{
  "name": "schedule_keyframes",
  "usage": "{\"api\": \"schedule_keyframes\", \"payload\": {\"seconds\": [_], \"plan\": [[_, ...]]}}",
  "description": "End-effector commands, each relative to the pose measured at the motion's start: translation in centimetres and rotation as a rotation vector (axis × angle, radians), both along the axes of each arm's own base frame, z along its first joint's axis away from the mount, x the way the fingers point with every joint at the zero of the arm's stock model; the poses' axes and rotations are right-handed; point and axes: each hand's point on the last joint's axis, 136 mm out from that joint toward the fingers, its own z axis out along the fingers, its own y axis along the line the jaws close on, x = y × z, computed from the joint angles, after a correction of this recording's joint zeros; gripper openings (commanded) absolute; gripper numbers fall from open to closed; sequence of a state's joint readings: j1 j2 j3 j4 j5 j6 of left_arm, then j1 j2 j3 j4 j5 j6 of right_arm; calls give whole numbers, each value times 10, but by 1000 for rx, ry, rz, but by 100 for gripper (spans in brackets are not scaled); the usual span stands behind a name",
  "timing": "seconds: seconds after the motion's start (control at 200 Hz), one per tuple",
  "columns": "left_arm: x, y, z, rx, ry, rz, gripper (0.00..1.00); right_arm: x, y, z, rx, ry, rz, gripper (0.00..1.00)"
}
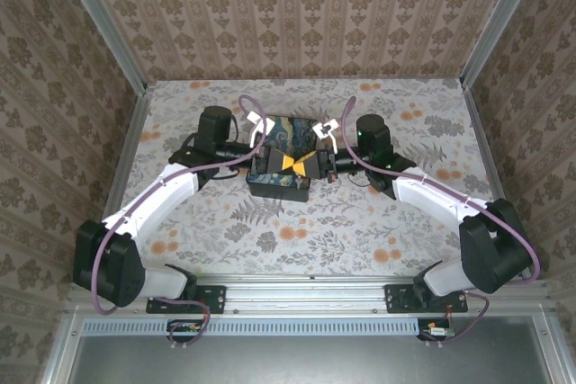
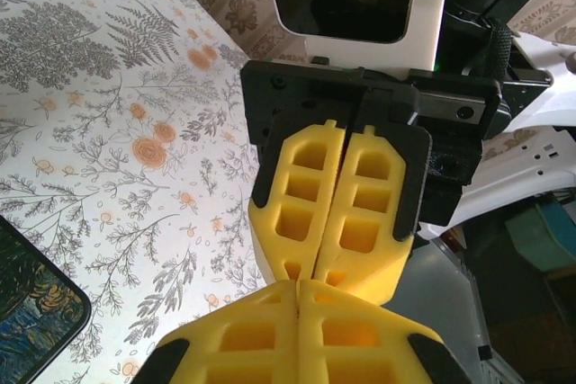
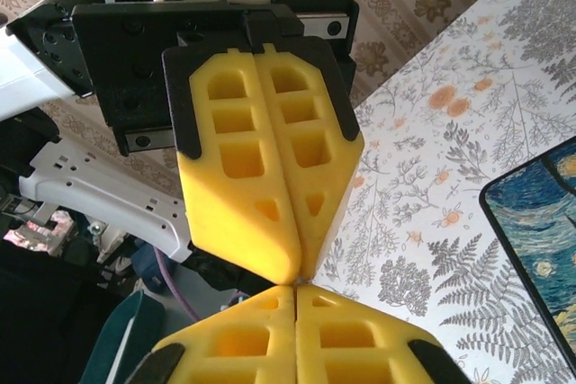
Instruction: Unlock the padlock with the key
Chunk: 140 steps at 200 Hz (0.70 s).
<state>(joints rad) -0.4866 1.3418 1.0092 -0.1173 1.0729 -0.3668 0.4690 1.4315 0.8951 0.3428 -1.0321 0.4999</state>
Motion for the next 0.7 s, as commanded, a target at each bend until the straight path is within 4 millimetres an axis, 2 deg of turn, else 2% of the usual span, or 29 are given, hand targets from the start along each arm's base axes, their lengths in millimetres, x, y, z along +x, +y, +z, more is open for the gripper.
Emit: {"api": "schedule_keyframes", "payload": {"seconds": [0.0, 0.09, 0.2, 0.4, 0.43, 0.5, 0.695], "plan": [[16, 2, -7, 4, 33, 86, 0, 3, -4, 12, 31, -41, -9, 18], [30, 4, -9, -17, 80, 158, 0, 2, -8, 7, 30, -41, -32, 34], [38, 2, -4, -57, 100, 193, 0, 8, -10, 4, 37, -33, -79, 41], [42, 1, 6, -101, 106, 213, 0, 32, -12, 11, 75, 16, -204, 46], [49, 8, 7, -104, 105, 237, 0, 35, -12, 13, 91, 20, -215, 46], [51, 11, 7, -106, 108, 249, 0, 40, -11, 19, 128, 30, -234, 47], [54, 17, 10, -126, 116, 274, 0, 52, -11, 15, 155, 89, -277, 46]]}}
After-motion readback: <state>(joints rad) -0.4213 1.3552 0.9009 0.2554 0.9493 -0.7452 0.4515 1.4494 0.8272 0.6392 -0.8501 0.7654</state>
